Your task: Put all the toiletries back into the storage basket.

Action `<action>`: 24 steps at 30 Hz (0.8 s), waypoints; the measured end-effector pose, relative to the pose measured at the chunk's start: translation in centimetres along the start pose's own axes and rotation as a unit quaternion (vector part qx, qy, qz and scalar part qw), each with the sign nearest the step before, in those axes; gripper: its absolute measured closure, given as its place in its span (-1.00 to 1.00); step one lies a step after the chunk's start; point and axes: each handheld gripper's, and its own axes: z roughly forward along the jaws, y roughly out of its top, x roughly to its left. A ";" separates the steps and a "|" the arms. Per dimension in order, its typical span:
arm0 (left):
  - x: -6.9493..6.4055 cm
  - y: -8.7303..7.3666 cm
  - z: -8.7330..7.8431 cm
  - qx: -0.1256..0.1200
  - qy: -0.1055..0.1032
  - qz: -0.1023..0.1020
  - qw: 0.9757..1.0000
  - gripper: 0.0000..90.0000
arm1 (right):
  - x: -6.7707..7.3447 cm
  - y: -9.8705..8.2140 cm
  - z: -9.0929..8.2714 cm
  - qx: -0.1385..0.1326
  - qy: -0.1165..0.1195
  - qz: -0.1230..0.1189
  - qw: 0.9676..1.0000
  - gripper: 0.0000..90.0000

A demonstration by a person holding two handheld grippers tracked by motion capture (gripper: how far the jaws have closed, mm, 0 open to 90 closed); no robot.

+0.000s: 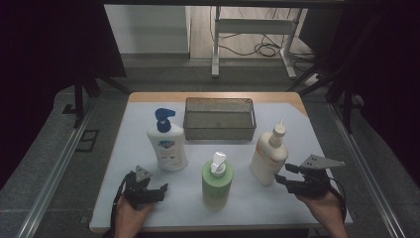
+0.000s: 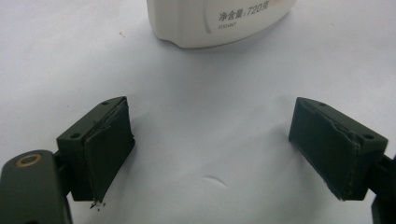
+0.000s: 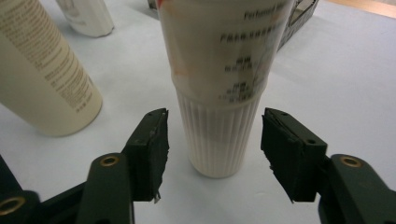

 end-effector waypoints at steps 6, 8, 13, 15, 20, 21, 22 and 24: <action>0.0 0.0 0.0 0.000 0.000 0.000 1.000 -0.71 | 0.1 1.0 0.3 -0.007 -0.006 0.012 1.000 -0.19; 0.0 0.0 0.0 0.000 0.000 0.001 1.000 -0.71 | 0.2 1.4 0.5 -0.009 -0.008 0.014 1.000 -0.20; 0.0 0.0 0.0 0.000 0.000 0.000 1.000 -0.71 | 0.4 2.2 1.0 -0.009 -0.013 0.019 1.000 -0.22; 0.0 0.0 0.0 0.000 0.000 0.000 1.000 -0.71 | 0.5 2.5 1.3 -0.009 -0.017 0.020 1.000 -0.23; 0.0 0.0 0.0 0.000 0.000 0.000 1.000 -0.71 | 0.5 3.0 2.0 -0.009 -0.024 0.026 0.999 -0.24; 0.0 0.0 0.0 0.000 0.000 0.000 1.000 -0.71 | 0.6 3.1 2.2 -0.009 -0.026 0.028 0.999 -0.24; 0.0 0.0 0.0 0.000 0.000 0.000 1.000 -0.71 | 0.6 3.2 2.3 -0.010 -0.026 0.029 0.999 -0.24; 0.0 0.0 0.0 0.000 0.000 0.000 1.000 -0.71 | 0.6 3.4 2.6 -0.010 -0.029 0.032 0.999 -0.24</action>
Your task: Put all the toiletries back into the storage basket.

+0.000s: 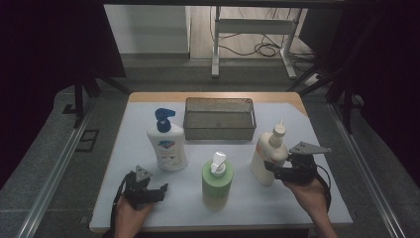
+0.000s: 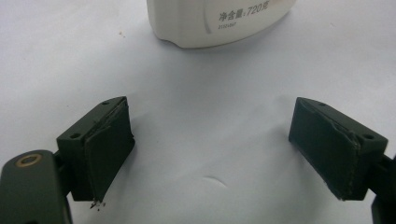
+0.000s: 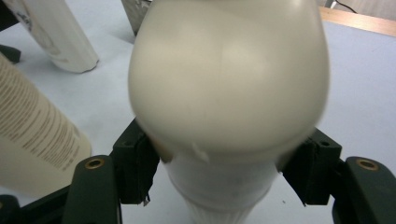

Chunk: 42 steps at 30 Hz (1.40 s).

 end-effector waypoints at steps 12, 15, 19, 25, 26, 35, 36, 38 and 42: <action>0.0 0.0 0.0 0.000 0.000 0.000 1.000 -0.71 | 0.3 0.9 1.6 0.002 -0.020 0.005 1.000 -0.26; 0.0 0.0 0.0 0.000 0.000 0.000 1.000 -0.71 | 0.4 1.0 1.9 0.003 -0.024 0.009 1.000 -0.26; 0.0 0.0 0.0 0.000 0.000 0.000 1.000 -0.71 | 0.5 1.1 2.3 0.007 -0.031 0.003 0.999 -0.28; 0.0 0.0 0.0 0.000 0.000 0.000 1.000 -0.71 | 0.6 1.1 2.2 0.004 -0.044 -0.005 0.999 -0.15; 0.0 0.0 0.0 0.000 0.000 0.000 1.000 -0.71 | 0.5 1.1 2.2 0.004 -0.043 -0.003 0.999 -0.15; 0.0 0.0 0.0 0.000 0.000 0.000 1.000 -0.71 | 1.0 1.4 2.3 0.007 -0.047 -0.022 0.999 -0.13; 0.0 0.0 0.0 0.000 -0.001 0.000 1.000 -0.71 | 1.1 1.5 2.3 0.007 -0.046 -0.023 0.999 -0.12; 0.0 0.0 0.0 0.000 -0.001 0.000 1.000 -0.71 | 1.1 1.8 2.3 0.009 -0.044 -0.026 0.999 -0.12; 0.0 0.0 0.0 0.000 0.000 0.000 1.000 -0.71 | 1.1 2.1 2.3 0.007 -0.036 -0.024 0.999 -0.12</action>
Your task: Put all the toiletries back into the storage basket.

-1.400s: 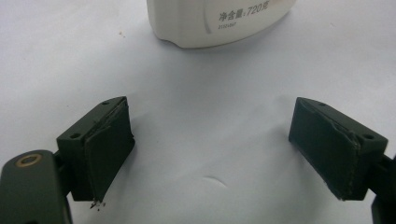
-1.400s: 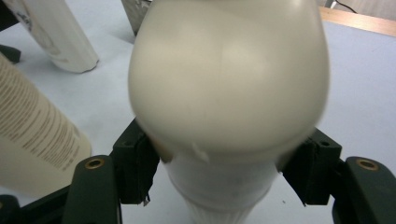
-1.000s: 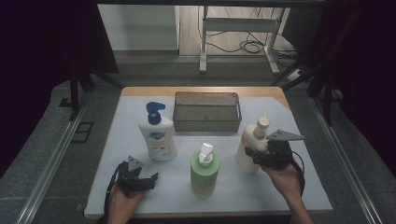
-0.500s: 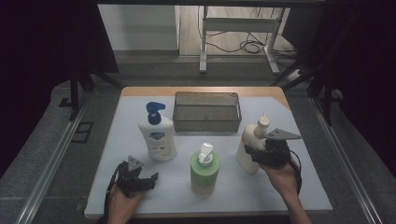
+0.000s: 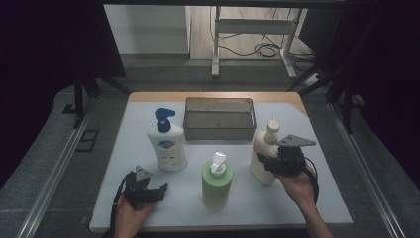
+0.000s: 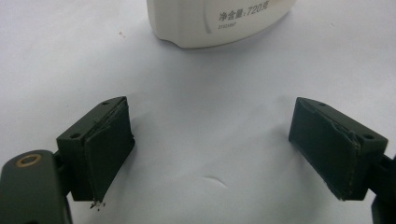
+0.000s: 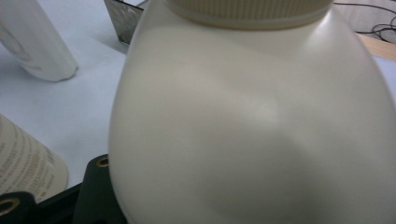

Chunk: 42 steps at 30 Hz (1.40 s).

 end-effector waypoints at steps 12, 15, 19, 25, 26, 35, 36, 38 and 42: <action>0.0 0.0 0.0 0.000 0.000 0.001 1.000 -0.71 | 0.4 1.5 0.1 -0.002 0.018 -0.009 1.000 -0.12; 0.0 0.0 0.0 0.000 0.000 0.001 1.000 -0.71 | 0.4 1.9 0.2 -0.002 0.022 -0.011 1.000 -0.12; 0.0 0.0 0.0 0.000 0.000 0.001 1.000 -0.71 | 0.5 2.4 0.3 -0.001 0.026 -0.014 1.000 -0.12; 0.0 0.0 0.0 -0.001 0.000 0.001 1.000 -0.71 | 0.6 3.3 0.5 -0.004 0.042 -0.013 0.999 -0.12; 0.0 0.0 0.0 0.000 0.000 0.001 1.000 -0.71 | 0.6 3.5 0.5 -0.005 0.042 -0.014 0.999 -0.12; 0.0 0.0 0.0 0.000 0.000 0.001 1.000 -0.71 | 0.8 5.1 1.2 -0.002 0.046 -0.030 0.999 -0.12; 0.0 0.0 0.0 0.000 0.000 0.002 1.000 -0.71 | 0.9 5.3 1.2 -0.001 0.045 -0.030 0.999 -0.11; 0.0 0.0 0.0 0.000 0.000 0.001 1.000 -0.71 | 0.9 5.7 1.4 -0.001 0.046 -0.031 0.998 -0.12; 0.0 0.0 0.0 0.000 0.000 0.001 1.000 -0.71 | 1.0 6.5 1.8 -0.003 0.052 -0.032 0.998 -0.12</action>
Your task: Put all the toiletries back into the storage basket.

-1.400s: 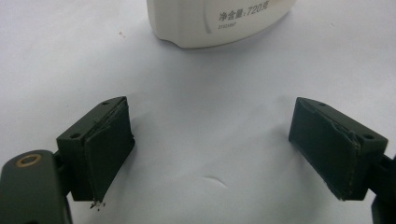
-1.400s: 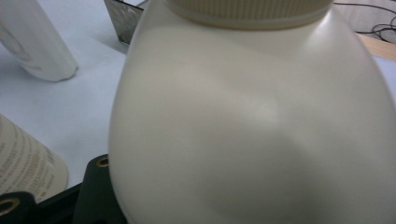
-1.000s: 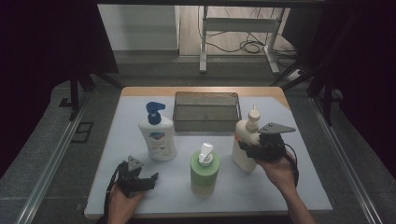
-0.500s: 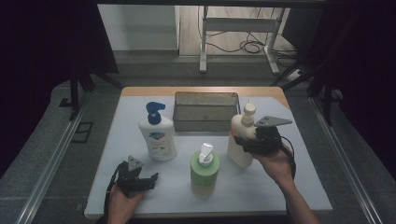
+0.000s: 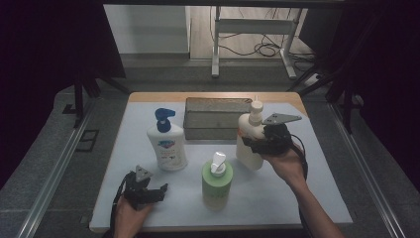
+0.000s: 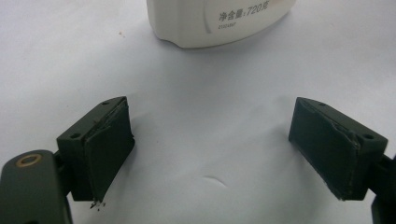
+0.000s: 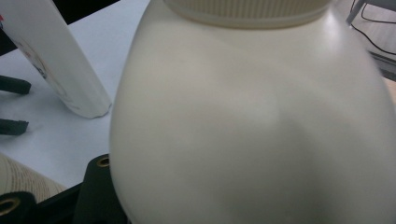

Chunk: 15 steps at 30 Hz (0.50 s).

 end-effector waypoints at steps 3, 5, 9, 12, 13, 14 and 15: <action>0.0 0.0 0.0 0.000 0.000 0.000 1.000 -0.71 | 0.0 0.6 0.4 0.002 0.003 0.000 1.000 -0.11; 0.0 0.0 0.0 0.000 0.000 0.000 1.000 -0.71 | 0.1 0.9 0.6 0.002 0.005 0.000 1.000 -0.11; 0.0 0.0 0.0 0.000 0.000 0.000 1.000 -0.71 | 0.2 1.8 0.9 0.001 0.007 -0.003 1.000 -0.11; 0.0 0.0 0.0 0.000 0.000 0.000 1.000 -0.71 | 0.5 2.5 1.0 0.000 0.007 -0.008 1.000 -0.11; 0.0 0.0 0.0 0.000 0.000 0.000 1.000 -0.71 | 0.6 2.7 1.0 -0.001 0.007 -0.009 1.000 -0.11; 0.0 0.0 0.0 0.000 0.000 0.000 1.000 -0.71 | 0.7 3.0 1.0 -0.002 0.008 -0.012 1.000 -0.11; 0.0 0.0 0.0 -0.001 0.000 0.000 1.000 -0.71 | 0.8 3.2 1.1 -0.004 0.009 -0.013 1.000 -0.11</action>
